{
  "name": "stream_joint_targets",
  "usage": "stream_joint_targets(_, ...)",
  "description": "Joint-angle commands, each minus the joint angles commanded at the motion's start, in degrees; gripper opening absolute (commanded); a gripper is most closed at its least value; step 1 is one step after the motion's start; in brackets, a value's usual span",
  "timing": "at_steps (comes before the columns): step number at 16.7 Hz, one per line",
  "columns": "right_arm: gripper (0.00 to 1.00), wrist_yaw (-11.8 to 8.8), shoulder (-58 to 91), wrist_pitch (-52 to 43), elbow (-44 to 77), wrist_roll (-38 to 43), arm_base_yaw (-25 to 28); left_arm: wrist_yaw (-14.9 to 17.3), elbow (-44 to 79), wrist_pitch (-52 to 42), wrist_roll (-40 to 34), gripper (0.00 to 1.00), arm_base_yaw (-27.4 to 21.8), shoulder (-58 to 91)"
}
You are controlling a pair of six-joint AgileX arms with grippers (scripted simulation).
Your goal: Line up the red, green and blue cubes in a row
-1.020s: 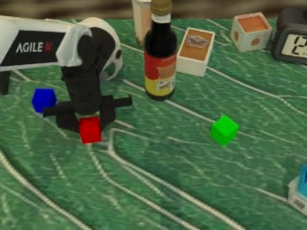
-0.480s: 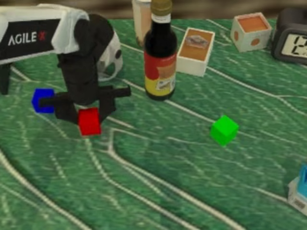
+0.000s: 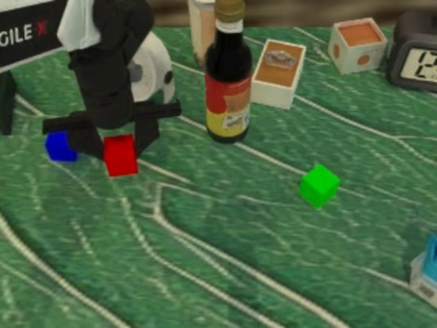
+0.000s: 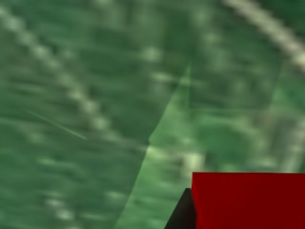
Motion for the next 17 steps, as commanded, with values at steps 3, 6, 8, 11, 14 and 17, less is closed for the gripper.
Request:
stream_joint_targets(3, 1.00, 0.00, 0.00, 0.00, 0.00, 0.00, 0.00, -0.06, -0.59, -0.31, -0.70, 0.00, -2.09, -0.86)
stream_joint_targets(6, 1.00, 0.00, 0.00, 0.00, 0.00, 0.00, 0.00, -0.19, -2.03, -1.07, -2.82, 0.00, -7.09, -3.04)
stream_joint_targets(8, 1.00, 0.00, 0.00, 0.00, 0.00, 0.00, 0.00, -0.22, -3.07, -1.65, -4.35, 0.00, -10.74, -4.59)
stream_joint_targets(11, 1.00, 0.00, 0.00, 0.00, 0.00, 0.00, 0.00, -0.25, -3.89, -2.08, -5.66, 0.00, -13.94, -6.00)
stream_joint_targets(14, 1.00, 0.00, 0.00, 0.00, 0.00, 0.00, 0.00, -0.23, -3.68, -1.99, -5.54, 0.00, -13.76, -5.77)
stream_joint_targets(17, 1.00, 0.00, 0.00, 0.00, 0.00, 0.00, 0.00, -0.26, -5.52, 0.34, -5.44, 0.00, -13.86, -5.25)
